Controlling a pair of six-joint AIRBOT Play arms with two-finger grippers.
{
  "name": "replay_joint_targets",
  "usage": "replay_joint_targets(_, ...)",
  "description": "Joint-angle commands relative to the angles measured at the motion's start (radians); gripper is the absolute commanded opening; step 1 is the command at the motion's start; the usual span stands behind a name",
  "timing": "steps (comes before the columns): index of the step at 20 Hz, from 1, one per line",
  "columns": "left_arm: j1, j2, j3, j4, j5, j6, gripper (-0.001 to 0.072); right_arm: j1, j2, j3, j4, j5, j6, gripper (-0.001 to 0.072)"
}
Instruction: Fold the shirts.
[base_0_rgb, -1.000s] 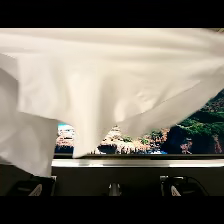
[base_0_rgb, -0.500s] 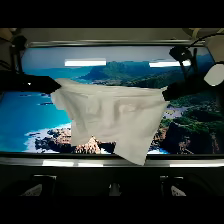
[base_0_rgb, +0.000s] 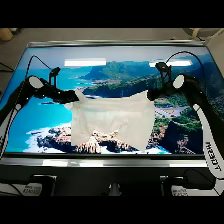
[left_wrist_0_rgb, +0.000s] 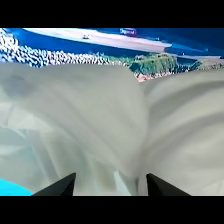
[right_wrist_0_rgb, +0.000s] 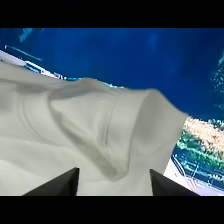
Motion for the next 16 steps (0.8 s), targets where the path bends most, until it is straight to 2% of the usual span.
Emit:
replay_joint_targets(1,0.067,-0.022,0.047,0.028,-0.22,-0.021,0.0554,-0.044,0.005,0.093,0.055,0.156,-0.147,0.0508)
replay_joint_targets(3,0.143,0.033,0.034,0.093,-0.332,-0.015,0.0535,-0.154,0.034,0.147,0.048,0.307,-0.189,0.0501)
replay_joint_targets(4,0.176,0.079,-0.006,0.113,-0.346,-0.013,0.0513,-0.224,0.043,0.147,0.05,0.391,-0.188,0.0475)
replay_joint_targets(5,0.202,0.129,-0.071,0.114,-0.341,-0.01,0.0429,-0.284,0.041,0.14,0.049,0.473,-0.188,0.0445)
replay_joint_targets(6,0.218,0.184,-0.166,0.113,-0.328,0.006,0.039,-0.335,0.042,0.108,0.048,0.53,-0.188,0.0382)
replay_joint_targets(8,0.224,0.282,-0.397,0.095,-0.268,0.024,0.0411,-0.391,0.042,0.018,0.049,0.589,-0.193,0.0382)
replay_joint_targets(10,0.224,0.344,-0.612,-0.018,-0.207,0.102,0.0527,-0.389,0.042,-0.085,0.056,0.601,-0.231,0.0383)
replay_joint_targets(13,0.22,0.352,-0.774,-0.134,-0.109,0.137,0.0524,-0.377,0.042,-0.183,0.105,0.56,-0.248,0.0383)
replay_joint_targets(16,0.183,0.347,-0.81,-0.164,-0.06,0.136,0.0523,-0.369,0.041,-0.219,0.121,0.517,-0.251,0.0384)
